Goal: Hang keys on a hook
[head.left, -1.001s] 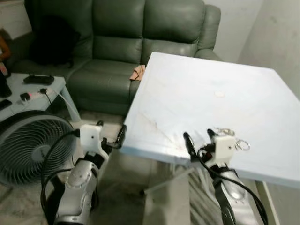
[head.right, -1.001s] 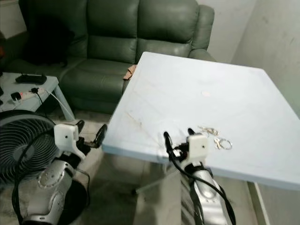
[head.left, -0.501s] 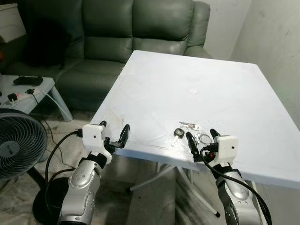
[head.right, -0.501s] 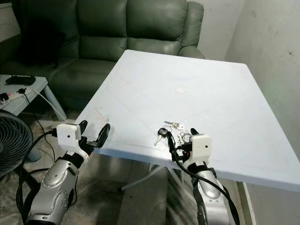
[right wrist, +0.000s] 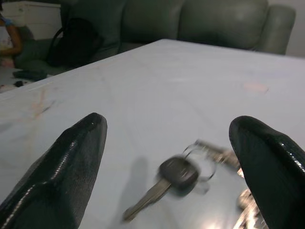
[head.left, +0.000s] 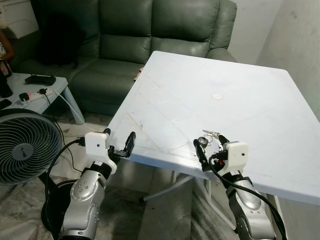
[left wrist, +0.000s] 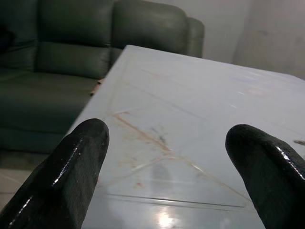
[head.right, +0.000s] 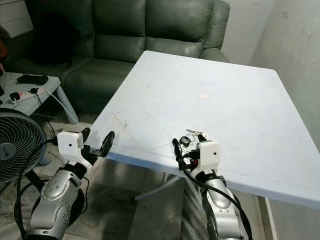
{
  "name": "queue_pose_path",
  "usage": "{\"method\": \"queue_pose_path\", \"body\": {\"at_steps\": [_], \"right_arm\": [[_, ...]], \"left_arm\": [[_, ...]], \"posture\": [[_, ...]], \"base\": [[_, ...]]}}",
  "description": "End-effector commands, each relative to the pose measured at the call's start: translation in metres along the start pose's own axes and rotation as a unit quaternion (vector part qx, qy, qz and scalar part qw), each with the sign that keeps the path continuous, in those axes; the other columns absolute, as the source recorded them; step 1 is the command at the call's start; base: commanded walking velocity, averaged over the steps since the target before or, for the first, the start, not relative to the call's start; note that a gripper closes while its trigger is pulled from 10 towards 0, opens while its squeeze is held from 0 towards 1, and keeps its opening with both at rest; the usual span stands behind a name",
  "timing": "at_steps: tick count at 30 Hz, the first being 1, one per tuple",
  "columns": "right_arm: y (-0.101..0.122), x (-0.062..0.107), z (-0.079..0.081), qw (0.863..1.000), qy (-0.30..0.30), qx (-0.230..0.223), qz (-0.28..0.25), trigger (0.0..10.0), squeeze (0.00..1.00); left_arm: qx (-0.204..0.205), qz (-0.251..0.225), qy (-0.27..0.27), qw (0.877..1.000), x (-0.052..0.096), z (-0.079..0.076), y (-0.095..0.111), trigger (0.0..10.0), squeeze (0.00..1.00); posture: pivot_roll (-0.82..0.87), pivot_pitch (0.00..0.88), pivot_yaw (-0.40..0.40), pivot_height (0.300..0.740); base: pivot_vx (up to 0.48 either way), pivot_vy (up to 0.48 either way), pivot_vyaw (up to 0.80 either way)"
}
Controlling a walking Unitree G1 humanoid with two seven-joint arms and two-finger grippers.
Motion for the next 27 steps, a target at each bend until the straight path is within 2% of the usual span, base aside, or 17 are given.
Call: {"method": "queue_pose_path", "body": {"at_steps": [1,8,14,17,22,27], "right_arm": [[0.000,-0.005,-0.007,1.000,0.003,0.008,0.003,10.0,0.00],[0.009,-0.024,-0.019,0.999,0.039,0.028,-0.005,10.0,0.00],[0.015,-0.037,-0.024,0.996,0.079,0.037,-0.005,10.0,0.00],[0.015,-0.048,-0.026,0.993,0.105,0.045,0.003,10.0,0.00],[0.008,-0.055,-0.028,0.987,0.145,0.058,0.027,10.0,0.00],[0.004,-0.058,-0.035,0.982,0.176,0.049,0.039,10.0,0.00]], "left_arm": [[-0.010,0.008,-0.019,1.000,0.001,-0.007,-0.001,10.0,0.00],[-0.020,0.027,-0.055,0.998,0.004,-0.022,-0.011,10.0,0.00],[-0.013,0.036,-0.075,0.996,0.008,-0.036,-0.018,10.0,0.00],[-0.010,0.043,-0.094,0.995,0.011,-0.048,-0.022,10.0,0.00],[-0.006,0.044,-0.103,0.994,0.014,-0.056,-0.023,10.0,0.00],[-0.002,0.045,-0.101,0.994,0.015,-0.058,-0.023,10.0,0.00]], "posture": [[-0.03,0.000,-0.024,0.740],[-0.02,0.000,-0.029,0.740],[-0.01,0.000,-0.042,0.740],[0.00,0.000,-0.052,0.740],[0.00,0.000,-0.059,0.740],[0.01,0.005,-0.061,0.740]], "base": [[0.000,0.000,0.00],[0.000,0.000,0.00],[0.000,0.000,0.00],[0.000,0.000,0.00],[0.000,0.000,0.00],[0.000,0.000,0.00]]}}
Point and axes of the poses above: a point about 5 cm out from each wrist's last joint towards the gripper, its own x axis pointing back from the gripper into the wrist, its own y axis along the axis of the wrist's last joint, z = x × y, the point moved 2 cm from there along -x, pointing out of the wrist towards the gripper, and after that the axes turned 13 degrees about x, right-handed, at the moved point
